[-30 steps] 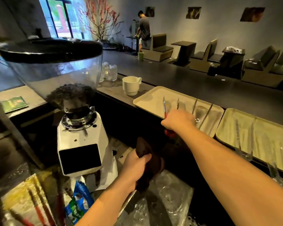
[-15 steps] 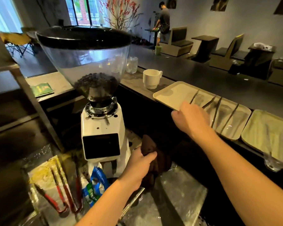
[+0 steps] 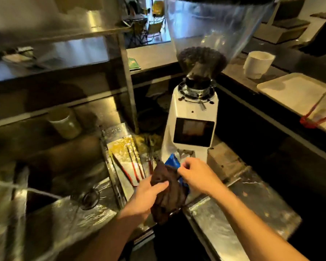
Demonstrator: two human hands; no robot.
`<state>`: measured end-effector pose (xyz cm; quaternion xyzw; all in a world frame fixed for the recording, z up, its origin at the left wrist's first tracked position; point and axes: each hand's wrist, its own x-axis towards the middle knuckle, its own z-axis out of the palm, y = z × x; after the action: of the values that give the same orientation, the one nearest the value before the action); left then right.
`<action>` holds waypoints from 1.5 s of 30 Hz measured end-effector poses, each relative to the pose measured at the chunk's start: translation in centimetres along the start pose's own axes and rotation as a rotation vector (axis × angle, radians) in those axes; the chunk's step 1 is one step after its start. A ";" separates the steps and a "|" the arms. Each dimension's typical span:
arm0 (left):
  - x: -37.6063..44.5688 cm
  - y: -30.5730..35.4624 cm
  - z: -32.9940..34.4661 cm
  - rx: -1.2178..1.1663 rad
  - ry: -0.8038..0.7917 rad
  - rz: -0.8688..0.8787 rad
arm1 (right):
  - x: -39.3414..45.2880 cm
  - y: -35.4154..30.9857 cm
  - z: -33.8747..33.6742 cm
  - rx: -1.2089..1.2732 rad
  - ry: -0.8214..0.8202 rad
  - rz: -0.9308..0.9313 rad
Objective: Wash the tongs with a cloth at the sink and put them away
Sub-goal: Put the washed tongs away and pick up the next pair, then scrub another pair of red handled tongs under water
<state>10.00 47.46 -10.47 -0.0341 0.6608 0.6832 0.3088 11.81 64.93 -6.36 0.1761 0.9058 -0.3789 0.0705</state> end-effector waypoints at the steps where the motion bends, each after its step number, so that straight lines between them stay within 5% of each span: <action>1: -0.1 -0.4 -1.6 -0.013 0.072 -0.022 | 0.6 -0.6 1.5 -0.009 -0.037 -0.002; 9: 0.1 -2.4 -12.3 -0.135 0.379 -0.138 | 7.2 -3.6 13.1 -0.262 -0.165 0.038; 18: 0.5 -5.2 -17.4 -0.269 0.515 -0.253 | 9.4 -3.3 19.4 -0.596 -0.137 0.126; 31: -1.5 -3.2 -19.9 -0.265 0.466 -0.158 | 8.0 -7.9 14.7 -0.370 0.063 0.116; 34: -2.1 -3.0 -22.1 -0.319 0.511 -0.119 | 6.3 -9.5 14.8 -0.257 0.092 -0.011; 40: -3.3 -1.9 -28.5 -0.360 0.699 -0.090 | 2.9 -15.8 18.8 0.673 -0.424 0.177; 42: -4.0 -1.6 -31.4 -0.394 0.712 -0.089 | 2.1 -17.5 21.0 0.792 -0.655 0.248; 45: -4.6 -1.4 -34.2 -0.494 0.728 -0.078 | 1.2 -19.7 24.2 0.752 -0.781 0.313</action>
<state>2.02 14.00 -13.85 -0.3704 0.5415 0.7520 0.0638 3.24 35.21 -10.65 0.1682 0.5782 -0.6976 0.3883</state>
